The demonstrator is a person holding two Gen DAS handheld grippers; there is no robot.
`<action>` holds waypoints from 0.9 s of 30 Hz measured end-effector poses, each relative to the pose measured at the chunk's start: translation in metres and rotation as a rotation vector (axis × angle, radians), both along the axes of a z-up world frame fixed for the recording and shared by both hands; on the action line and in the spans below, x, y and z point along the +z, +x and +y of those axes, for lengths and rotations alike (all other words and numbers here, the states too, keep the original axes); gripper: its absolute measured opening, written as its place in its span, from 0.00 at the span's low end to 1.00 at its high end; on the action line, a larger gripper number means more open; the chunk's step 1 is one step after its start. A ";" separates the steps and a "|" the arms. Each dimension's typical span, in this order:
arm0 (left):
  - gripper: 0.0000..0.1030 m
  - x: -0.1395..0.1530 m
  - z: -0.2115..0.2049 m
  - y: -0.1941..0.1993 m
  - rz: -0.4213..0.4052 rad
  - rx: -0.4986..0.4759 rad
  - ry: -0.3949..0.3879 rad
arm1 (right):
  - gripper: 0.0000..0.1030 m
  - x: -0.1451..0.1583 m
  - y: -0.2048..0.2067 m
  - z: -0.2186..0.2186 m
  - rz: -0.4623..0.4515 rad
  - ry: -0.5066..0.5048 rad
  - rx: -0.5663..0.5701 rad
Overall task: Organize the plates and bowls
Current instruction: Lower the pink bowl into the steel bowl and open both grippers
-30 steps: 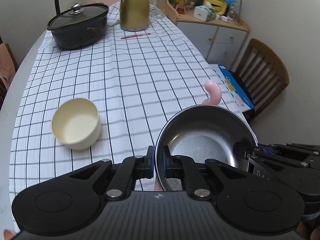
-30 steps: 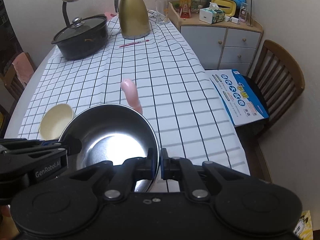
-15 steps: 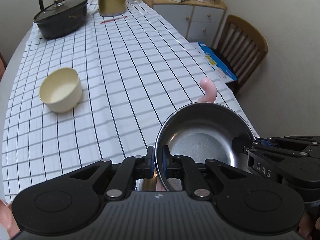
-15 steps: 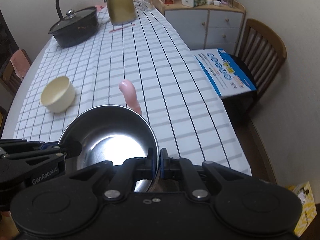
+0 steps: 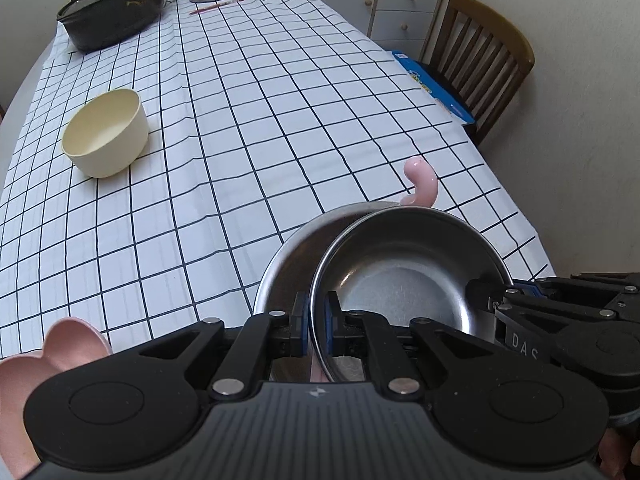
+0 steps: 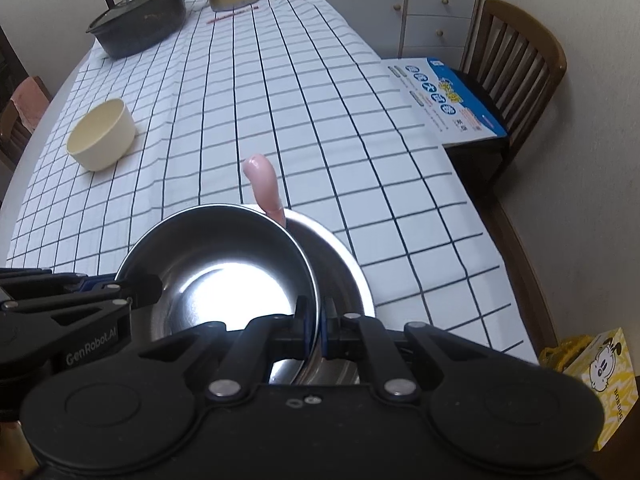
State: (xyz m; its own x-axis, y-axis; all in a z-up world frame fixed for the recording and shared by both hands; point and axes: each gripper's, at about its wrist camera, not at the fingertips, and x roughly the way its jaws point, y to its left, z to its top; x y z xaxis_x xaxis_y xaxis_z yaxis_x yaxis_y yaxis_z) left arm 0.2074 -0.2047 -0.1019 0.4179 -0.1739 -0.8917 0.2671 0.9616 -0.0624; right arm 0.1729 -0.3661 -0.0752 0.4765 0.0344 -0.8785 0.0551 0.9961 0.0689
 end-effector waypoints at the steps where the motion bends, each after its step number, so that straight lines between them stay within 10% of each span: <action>1: 0.07 -0.002 -0.001 0.000 0.002 0.000 0.002 | 0.06 -0.002 0.000 0.000 0.002 -0.001 -0.001; 27: 0.07 -0.025 -0.003 0.013 0.021 -0.016 0.039 | 0.15 -0.019 0.014 -0.002 -0.014 -0.008 0.011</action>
State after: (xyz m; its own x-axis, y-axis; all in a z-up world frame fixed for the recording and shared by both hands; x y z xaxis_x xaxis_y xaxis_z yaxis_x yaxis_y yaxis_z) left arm 0.2199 -0.2080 -0.1273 0.3967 -0.1452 -0.9064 0.2819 0.9590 -0.0303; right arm 0.1866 -0.3682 -0.0942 0.4885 0.0325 -0.8720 0.0434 0.9972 0.0614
